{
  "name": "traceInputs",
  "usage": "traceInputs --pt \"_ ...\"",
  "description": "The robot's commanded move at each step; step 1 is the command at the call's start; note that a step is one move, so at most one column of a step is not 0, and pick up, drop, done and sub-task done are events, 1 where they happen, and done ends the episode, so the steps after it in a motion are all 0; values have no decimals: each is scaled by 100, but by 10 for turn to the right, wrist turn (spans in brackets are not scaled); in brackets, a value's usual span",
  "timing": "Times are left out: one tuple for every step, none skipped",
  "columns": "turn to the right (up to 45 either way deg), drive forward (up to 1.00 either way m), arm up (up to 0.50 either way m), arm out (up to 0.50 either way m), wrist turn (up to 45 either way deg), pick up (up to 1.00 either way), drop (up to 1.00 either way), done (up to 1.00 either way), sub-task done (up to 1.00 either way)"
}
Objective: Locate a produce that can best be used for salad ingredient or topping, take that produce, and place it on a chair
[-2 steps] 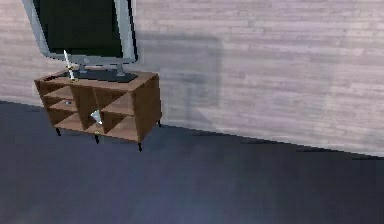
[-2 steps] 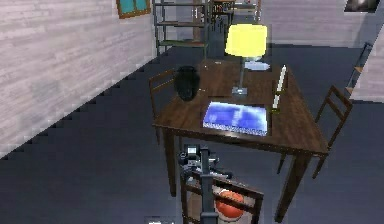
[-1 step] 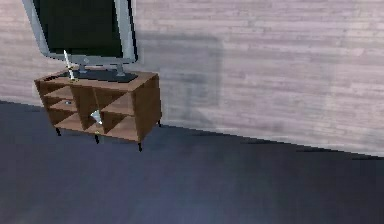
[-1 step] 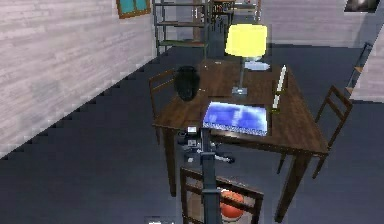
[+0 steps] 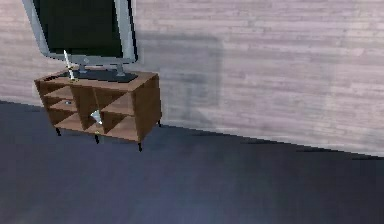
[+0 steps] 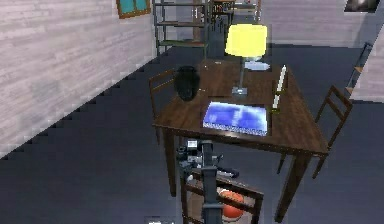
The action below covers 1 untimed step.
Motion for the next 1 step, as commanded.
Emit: traceInputs --pt "0 0 0 0 0 0 0 100 0"
